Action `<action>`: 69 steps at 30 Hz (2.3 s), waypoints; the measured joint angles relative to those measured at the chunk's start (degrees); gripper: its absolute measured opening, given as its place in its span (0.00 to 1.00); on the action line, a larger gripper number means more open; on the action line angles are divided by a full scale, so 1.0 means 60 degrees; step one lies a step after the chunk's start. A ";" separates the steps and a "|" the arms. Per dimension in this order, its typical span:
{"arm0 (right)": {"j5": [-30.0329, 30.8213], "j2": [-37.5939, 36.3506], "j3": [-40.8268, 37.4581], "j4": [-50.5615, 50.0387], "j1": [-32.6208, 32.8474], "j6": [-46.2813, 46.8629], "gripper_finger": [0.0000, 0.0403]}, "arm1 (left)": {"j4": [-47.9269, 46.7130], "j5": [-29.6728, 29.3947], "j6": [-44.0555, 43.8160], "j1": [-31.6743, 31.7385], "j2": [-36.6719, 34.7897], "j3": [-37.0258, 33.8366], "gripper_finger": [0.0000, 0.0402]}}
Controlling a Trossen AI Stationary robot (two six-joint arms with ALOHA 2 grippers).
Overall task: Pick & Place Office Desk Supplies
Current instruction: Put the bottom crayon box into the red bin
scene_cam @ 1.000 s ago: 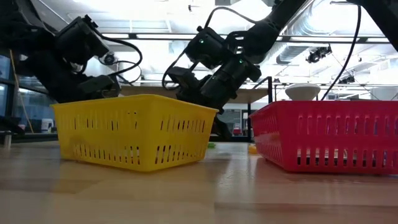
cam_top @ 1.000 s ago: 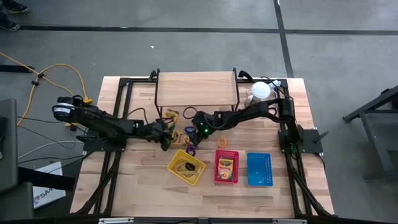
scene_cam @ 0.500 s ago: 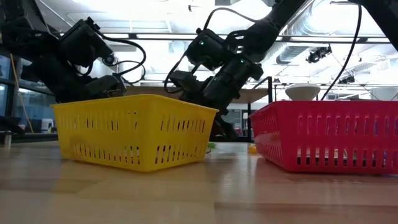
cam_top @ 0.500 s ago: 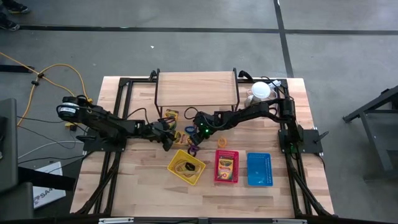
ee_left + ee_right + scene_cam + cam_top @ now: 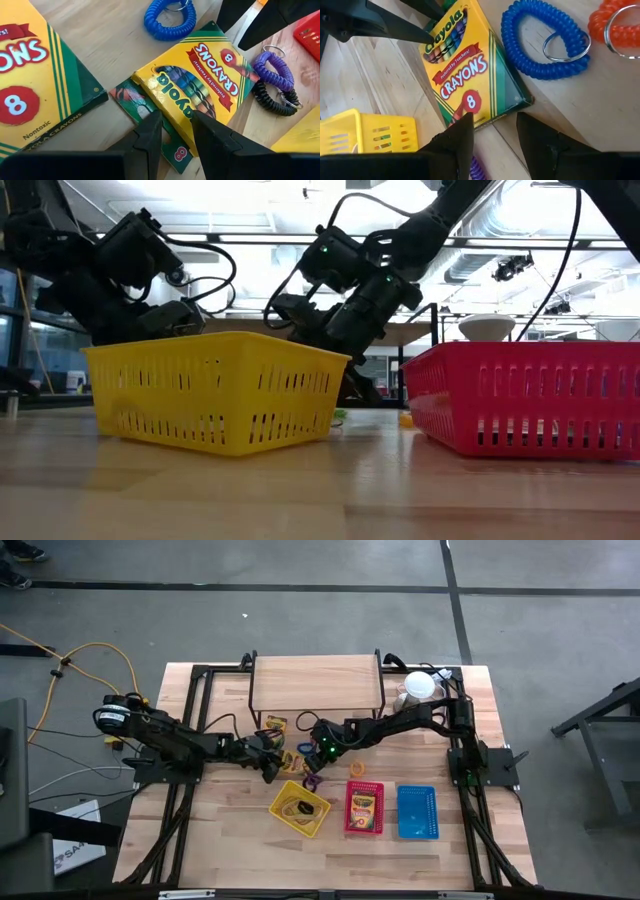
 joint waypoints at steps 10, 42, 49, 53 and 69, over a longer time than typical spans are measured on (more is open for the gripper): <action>-0.0246 0.0036 -0.0033 0.0637 0.0009 0.0117 0.35 | 0.0246 0.0024 0.0170 -0.0004 0.0007 -0.0007 0.26; -0.0905 0.0029 -0.0020 0.2139 0.0052 0.0317 0.33 | 0.0284 0.0217 0.0243 -0.0004 -0.0011 -0.0007 0.26; -0.1017 0.0029 -0.0015 0.2071 0.0052 0.0302 0.20 | 0.0288 0.0313 0.0239 -0.0044 -0.0011 -0.0001 0.26; -0.1063 0.0025 0.0001 0.2080 0.0060 0.0277 0.14 | 0.0288 0.0310 0.0334 -0.0047 -0.0011 0.0004 0.26; -0.1034 0.0022 0.0002 0.2080 0.0070 -0.0374 0.12 | -0.0080 0.0208 0.1102 -0.0047 -0.0571 0.0004 0.26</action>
